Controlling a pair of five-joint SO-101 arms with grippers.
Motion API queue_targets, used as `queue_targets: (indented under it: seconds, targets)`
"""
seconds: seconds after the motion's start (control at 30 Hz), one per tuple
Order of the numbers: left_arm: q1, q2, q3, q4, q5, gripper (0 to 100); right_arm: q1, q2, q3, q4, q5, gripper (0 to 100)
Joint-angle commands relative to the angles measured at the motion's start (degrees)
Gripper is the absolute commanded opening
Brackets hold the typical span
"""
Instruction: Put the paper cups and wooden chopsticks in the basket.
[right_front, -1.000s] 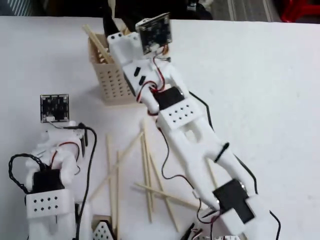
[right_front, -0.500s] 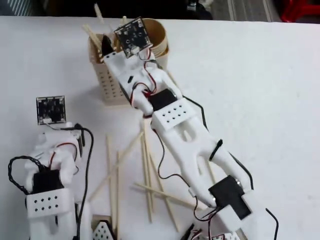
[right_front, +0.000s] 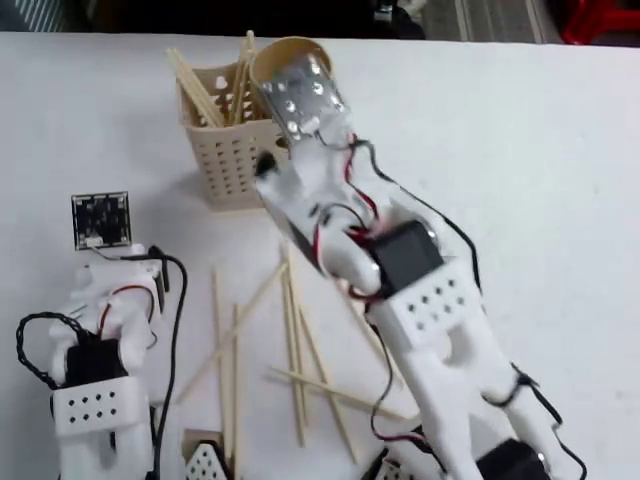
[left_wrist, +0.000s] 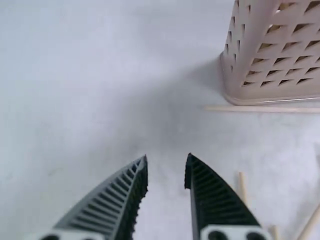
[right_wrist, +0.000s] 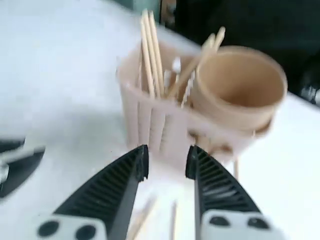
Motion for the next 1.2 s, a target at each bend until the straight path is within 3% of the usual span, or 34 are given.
queue_targets:
  seconds: [0.0,0.1,0.3,0.4,0.63,0.73,1.17]
  targets:
    - [-0.4,-1.1,-0.2,-1.1,0.3,14,2.0,-4.2,-0.7,11.9,0.6,13.4]
    - [-0.4,-1.1,-0.2,-1.1,0.3,14,6.0,-4.4,-0.6,19.5,1.7,13.6]
    - [-0.4,-1.1,-0.2,-1.1,0.3,14,9.8,-3.8,8.7,26.9,12.2,13.8]
    - [-0.4,-1.1,-0.2,-1.0,0.3,14,9.7,-3.7,17.1,24.3,12.2,15.3]
    - [-0.4,-1.1,-0.2,-0.9,0.3,14,9.6,-3.6,35.3,9.3,12.3,36.5]
    - [-0.4,-1.1,-0.2,-0.9,0.3,14,9.5,-3.0,39.4,4.2,12.2,37.6]
    - [-0.4,-1.1,-0.2,-0.9,0.3,14,6.2,25.5,28.0,0.8,8.1,37.6]
